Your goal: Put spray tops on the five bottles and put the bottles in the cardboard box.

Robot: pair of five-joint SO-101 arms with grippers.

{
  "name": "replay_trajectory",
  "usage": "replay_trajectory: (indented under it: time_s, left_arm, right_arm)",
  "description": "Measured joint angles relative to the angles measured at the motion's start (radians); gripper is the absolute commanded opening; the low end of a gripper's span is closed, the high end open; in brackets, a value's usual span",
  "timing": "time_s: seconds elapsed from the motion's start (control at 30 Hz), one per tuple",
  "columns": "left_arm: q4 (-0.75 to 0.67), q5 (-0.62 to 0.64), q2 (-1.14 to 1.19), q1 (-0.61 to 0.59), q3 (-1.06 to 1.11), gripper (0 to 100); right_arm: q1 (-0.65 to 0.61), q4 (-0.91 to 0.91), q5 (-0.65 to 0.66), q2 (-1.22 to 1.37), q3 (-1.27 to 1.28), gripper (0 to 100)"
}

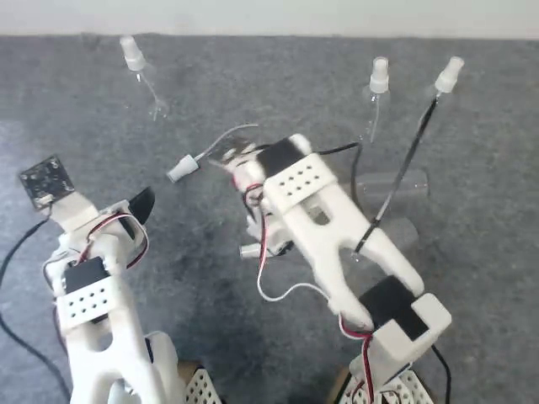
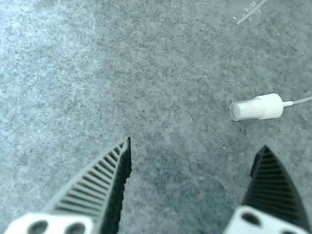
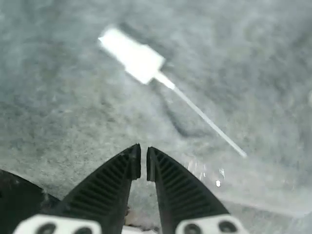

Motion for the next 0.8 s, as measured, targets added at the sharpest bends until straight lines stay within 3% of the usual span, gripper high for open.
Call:
replay_trajectory:
  time_s: [0.27,0.6,0.8]
  left_arm:
    - [0.000,0.000,0.000,0.000,0.000,36]
    - [0.000,0.000,0.000,0.000,0.000,36]
    - [0.000,0.000,0.000,0.000,0.000,36]
  right_arm:
    - [-0.025,-0.081,0.143,0.000,0.002,21.0]
    - [-0.084,-0.209,0.330,0.157,0.002,22.0]
    - [-0.120,-0.284,0.370,0.258,0.002,21.8]
